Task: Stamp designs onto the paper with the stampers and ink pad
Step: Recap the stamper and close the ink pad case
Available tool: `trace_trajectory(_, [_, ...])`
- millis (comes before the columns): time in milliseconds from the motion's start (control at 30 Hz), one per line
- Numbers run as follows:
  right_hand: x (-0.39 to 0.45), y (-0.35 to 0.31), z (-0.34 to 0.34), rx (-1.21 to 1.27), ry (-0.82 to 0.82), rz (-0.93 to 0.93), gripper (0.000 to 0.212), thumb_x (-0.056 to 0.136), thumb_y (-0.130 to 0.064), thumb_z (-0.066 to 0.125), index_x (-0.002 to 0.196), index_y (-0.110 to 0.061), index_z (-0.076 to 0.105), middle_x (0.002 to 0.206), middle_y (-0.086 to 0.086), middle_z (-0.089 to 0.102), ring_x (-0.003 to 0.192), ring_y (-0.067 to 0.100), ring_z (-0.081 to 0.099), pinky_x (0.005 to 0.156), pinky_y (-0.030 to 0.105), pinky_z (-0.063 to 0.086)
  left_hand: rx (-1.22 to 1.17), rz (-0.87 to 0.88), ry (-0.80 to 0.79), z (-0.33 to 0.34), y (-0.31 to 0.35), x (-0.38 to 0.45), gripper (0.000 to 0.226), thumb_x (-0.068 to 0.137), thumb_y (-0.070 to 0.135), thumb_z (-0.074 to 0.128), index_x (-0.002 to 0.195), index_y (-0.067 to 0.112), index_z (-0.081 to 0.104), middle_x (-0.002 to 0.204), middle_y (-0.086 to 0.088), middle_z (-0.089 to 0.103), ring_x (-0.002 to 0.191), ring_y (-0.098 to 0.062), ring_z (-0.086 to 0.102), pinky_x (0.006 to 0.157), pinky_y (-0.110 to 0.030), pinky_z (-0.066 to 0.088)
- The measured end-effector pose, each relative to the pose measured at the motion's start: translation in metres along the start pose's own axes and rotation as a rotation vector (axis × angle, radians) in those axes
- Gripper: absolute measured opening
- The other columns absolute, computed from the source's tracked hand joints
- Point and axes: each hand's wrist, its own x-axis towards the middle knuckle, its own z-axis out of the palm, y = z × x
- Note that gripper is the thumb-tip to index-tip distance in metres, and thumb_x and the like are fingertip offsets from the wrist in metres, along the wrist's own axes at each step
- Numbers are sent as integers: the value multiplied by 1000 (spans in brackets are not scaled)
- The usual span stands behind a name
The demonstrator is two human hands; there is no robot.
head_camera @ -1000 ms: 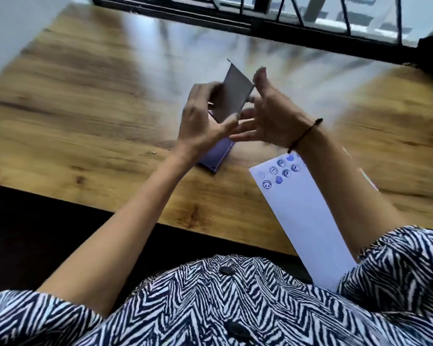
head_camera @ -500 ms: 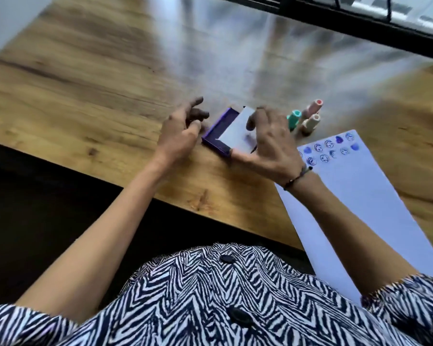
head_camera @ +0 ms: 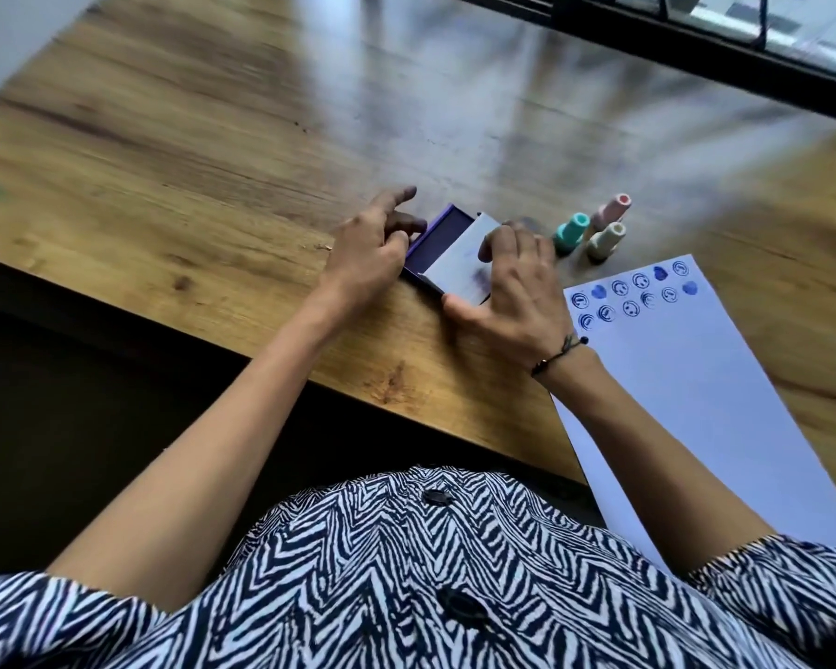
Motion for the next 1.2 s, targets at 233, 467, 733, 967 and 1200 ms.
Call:
trace_trajectory(233, [5,-2,-2,-4,-34,3,53,67,-41,66,98,-4,45,106,18,53,100,34,45,87,38,30,32,-2,-1,-1,2,0,50,80,-1,40,126,15,45,111,-10,68,105,-17,61,89,-19,42])
trace_trajectory(467, [7,-7,-3,23,-15,-1,51,65,-39,69,97,-5,47,103,18,54,98,35,46,83,35,27,33,-14,-1,-4,2,-4,50,80,-1,39,127,14,44,113,-9,67,107,-15,59,93,-20,42])
trace_trajectory(733, [2,-14,2,-34,-37,-1,57,68,-43,65,102,-2,45,111,20,51,102,35,44,87,39,32,39,-17,-2,-6,2,-5,51,78,-4,38,126,13,46,112,-11,67,107,-19,60,91,-24,44])
trace_trajectory(967, [9,-17,0,-56,-28,30,64,70,-45,64,110,1,44,119,23,49,108,37,43,92,42,32,22,-33,-7,-7,3,-5,51,78,-4,38,126,12,46,112,-12,67,105,-20,61,95,-26,45])
trace_trajectory(1200, [10,-14,-1,-51,-48,32,62,70,-44,65,109,0,44,116,21,50,106,36,43,92,42,31,14,-35,-5,-6,2,-3,51,78,-4,37,126,12,46,111,-11,67,105,-18,61,94,-23,44])
